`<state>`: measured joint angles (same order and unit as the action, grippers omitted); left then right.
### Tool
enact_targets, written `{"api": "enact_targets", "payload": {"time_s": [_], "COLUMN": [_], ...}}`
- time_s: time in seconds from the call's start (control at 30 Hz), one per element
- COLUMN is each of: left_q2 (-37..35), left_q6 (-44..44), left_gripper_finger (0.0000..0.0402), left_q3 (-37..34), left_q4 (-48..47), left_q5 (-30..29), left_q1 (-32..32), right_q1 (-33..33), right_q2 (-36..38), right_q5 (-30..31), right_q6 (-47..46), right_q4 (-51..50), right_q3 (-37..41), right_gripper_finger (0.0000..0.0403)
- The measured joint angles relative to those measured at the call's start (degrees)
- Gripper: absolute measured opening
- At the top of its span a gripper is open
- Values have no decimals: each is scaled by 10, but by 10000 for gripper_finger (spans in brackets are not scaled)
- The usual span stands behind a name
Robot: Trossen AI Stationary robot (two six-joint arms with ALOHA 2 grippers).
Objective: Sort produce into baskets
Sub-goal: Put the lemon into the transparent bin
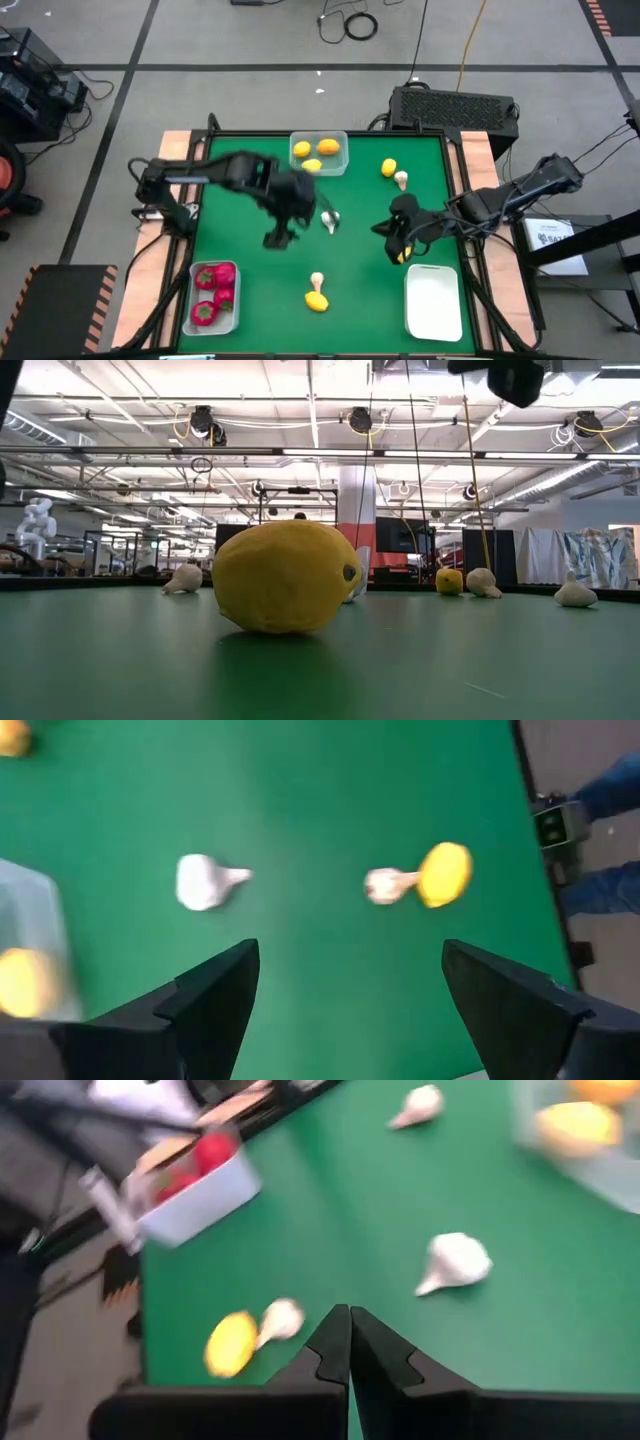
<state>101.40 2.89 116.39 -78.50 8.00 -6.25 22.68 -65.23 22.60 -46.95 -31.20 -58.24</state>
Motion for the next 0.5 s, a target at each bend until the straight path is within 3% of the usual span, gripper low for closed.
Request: {"api": "enact_targets", "payload": {"time_s": [0.2, 0.3, 0.5], "left_q2": [0, 0, 1], "left_q6": [-175, -219, -201], "left_gripper_finger": [322, 322, 322], "left_q3": [-80, -142, -264], "left_q4": [109, 208, 365], "left_q5": [-76, -95, -144], "left_q1": [-108, -156, -226], "right_q1": [17, 58, 142], "right_q2": [-33, -51, -84], "right_q5": [-131, -142, -141], "right_q6": [31, 35, 23], "right_q4": [20, 21, 37], "right_q3": [0, 0, 0], "right_gripper_finger": [0, 0, 0]}}
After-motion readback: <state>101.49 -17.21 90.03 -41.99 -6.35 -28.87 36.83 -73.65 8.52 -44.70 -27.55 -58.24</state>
